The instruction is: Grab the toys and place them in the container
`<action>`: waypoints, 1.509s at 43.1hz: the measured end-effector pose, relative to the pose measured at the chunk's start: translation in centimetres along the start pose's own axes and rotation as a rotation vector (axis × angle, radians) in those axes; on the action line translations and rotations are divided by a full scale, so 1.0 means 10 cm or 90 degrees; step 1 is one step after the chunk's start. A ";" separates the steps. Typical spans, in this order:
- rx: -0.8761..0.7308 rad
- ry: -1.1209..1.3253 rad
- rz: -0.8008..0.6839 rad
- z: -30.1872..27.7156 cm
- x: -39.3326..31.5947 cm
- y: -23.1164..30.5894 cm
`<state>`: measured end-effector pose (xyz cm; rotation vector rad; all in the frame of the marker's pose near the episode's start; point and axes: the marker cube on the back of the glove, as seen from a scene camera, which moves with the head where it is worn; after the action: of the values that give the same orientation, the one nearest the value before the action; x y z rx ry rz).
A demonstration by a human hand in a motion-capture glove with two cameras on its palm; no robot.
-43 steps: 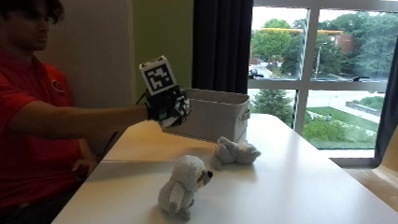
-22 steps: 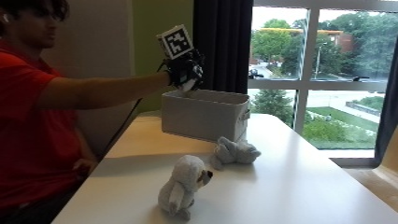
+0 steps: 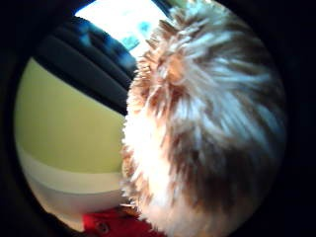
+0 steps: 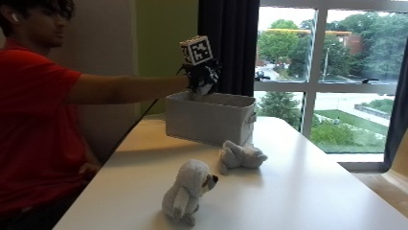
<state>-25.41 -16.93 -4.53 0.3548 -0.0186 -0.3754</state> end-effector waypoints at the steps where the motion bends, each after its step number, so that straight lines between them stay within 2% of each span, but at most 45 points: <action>1: -0.006 0.002 -0.005 0.02 -0.03 0.00; 13: -0.180 0.016 -0.008 0.08 0.00 0.16; 25: -0.165 0.002 0.019 -0.18 0.40 0.38; 30: -0.181 0.040 0.120 -0.16 0.68 0.49; 34: -0.182 0.037 0.044 -0.18 0.91 0.66; 46: -0.201 0.066 0.081 -0.17 1.72 1.05; 53: -0.243 0.090 0.144 -0.03 2.28 1.44; 57: -0.250 0.099 0.222 0.02 2.57 1.60; 62: -0.263 0.106 0.217 0.02 2.81 1.77; 65: -0.266 0.122 0.256 0.03 3.01 1.87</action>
<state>9.20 -11.64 0.77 -0.0315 0.1717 0.0576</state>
